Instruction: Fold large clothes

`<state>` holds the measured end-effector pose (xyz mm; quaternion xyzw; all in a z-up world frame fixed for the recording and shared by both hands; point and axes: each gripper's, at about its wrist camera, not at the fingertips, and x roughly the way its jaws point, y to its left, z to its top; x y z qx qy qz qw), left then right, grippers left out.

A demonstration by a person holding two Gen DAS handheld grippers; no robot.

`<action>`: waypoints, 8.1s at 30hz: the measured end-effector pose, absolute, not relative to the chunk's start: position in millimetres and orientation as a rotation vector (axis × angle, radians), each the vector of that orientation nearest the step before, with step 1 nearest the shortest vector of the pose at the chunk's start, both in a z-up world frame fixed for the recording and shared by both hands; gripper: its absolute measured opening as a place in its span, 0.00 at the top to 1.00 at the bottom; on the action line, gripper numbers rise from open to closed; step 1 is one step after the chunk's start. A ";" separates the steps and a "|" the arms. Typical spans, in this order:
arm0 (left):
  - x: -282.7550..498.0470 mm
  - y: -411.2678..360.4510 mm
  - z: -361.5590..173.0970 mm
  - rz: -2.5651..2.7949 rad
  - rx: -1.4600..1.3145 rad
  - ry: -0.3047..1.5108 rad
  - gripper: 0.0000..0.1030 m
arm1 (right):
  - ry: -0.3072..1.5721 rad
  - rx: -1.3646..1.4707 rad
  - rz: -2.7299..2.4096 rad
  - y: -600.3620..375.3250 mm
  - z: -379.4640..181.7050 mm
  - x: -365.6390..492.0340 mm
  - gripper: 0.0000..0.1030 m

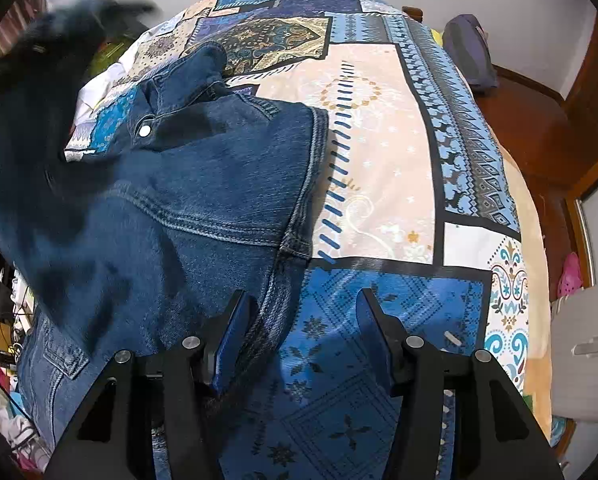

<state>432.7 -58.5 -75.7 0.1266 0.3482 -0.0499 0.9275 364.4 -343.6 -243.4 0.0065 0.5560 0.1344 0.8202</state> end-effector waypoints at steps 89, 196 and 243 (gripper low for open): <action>379.3 207.0 -231.6 0.007 -0.024 1.102 0.26 | 1.177 0.139 0.295 -291.7 -225.3 412.0 0.29; 208.3 214.7 -299.8 0.069 -0.416 1.294 0.20 | 1.209 0.179 0.450 -252.6 -206.1 272.4 0.32; 501.9 248.3 -178.7 0.231 -0.361 0.910 0.84 | 0.983 0.328 0.314 -223.8 -199.1 577.4 0.87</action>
